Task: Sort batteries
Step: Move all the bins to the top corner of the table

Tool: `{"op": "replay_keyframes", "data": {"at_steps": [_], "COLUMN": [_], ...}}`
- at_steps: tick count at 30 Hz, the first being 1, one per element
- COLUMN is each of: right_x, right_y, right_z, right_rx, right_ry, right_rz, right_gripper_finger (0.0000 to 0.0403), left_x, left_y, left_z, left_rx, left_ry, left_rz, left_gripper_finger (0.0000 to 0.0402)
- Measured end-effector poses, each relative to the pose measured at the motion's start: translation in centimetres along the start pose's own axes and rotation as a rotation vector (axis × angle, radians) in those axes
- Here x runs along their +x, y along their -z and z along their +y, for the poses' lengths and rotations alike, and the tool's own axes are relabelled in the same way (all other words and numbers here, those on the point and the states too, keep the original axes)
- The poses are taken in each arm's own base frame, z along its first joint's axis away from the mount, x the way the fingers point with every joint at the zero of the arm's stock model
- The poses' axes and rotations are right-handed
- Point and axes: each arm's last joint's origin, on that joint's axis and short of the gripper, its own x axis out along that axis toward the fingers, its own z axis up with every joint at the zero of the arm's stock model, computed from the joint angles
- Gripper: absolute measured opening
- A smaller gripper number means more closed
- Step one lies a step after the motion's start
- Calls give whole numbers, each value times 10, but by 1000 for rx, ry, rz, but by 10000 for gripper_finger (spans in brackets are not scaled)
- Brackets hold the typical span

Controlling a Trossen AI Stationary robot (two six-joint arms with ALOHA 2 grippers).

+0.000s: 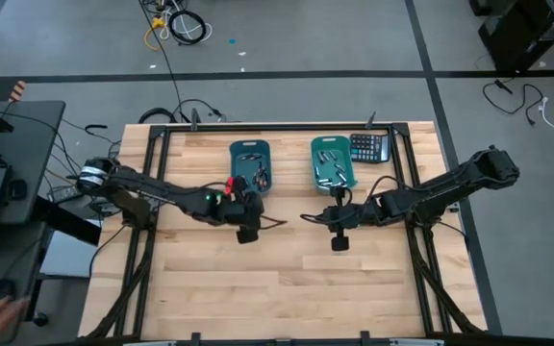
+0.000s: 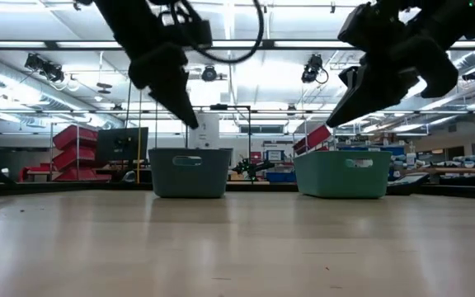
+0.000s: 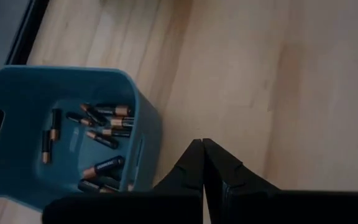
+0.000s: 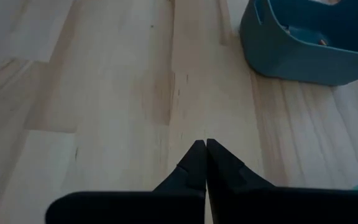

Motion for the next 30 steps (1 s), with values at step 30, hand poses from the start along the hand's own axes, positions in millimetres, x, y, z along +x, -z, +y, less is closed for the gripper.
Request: {"op": "replay_keyframes", "data": {"at_steps": [30], "right_x": [2], "right_y": [0], "right_z": [-4], "right_rx": [22], "right_ry": [4], "right_rz": [2], "right_gripper_finger": [0], "left_x": [41], "left_y": [21], "left_z": [52], "left_rx": [11], "left_ry": [38], "left_rz": [103], "left_gripper_finger": [0]}}
